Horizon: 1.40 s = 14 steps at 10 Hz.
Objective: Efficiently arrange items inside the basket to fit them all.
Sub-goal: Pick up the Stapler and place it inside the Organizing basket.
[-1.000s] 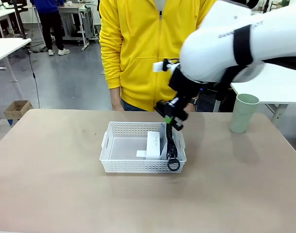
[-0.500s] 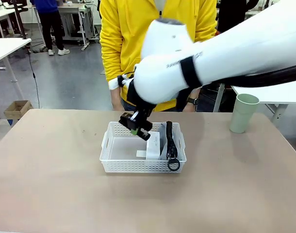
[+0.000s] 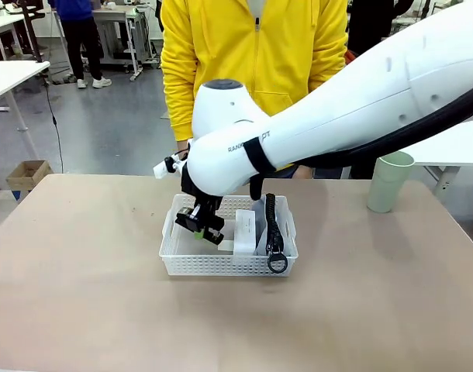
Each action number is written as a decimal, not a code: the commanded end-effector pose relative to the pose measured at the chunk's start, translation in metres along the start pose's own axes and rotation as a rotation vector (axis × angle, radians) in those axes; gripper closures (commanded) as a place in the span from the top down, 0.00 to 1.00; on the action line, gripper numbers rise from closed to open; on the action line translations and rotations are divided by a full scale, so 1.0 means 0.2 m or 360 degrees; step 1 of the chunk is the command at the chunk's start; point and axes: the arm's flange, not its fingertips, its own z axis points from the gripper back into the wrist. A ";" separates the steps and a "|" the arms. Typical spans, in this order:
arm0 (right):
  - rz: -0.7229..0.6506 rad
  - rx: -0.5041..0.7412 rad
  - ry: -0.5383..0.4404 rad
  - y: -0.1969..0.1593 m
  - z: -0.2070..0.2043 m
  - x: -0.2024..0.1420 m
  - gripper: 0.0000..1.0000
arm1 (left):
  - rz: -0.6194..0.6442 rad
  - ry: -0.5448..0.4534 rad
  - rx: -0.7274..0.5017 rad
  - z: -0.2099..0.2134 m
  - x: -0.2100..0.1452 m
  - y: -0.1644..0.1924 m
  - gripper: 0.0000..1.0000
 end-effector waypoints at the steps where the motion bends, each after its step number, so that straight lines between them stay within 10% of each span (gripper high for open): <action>1: 0.0061 0.0000 0.0039 -0.03 -0.05 0.06 0.37 | 0.0012 -0.0022 0.0002 -0.01 0.00 -0.02 1.00; 7: 0.0082 0.0008 0.0198 -0.04 -0.08 0.07 0.40 | 0.0012 -0.0022 0.0002 -0.01 0.00 -0.02 1.00; 8: 0.0104 0.0007 0.0193 -0.04 -0.08 0.07 0.93 | 0.0012 -0.0022 0.0002 -0.01 0.00 -0.02 1.00; 14: 0.0121 0.0007 0.0187 -0.04 -0.08 0.07 1.00 | 0.0012 -0.0022 0.0002 -0.01 0.00 -0.02 1.00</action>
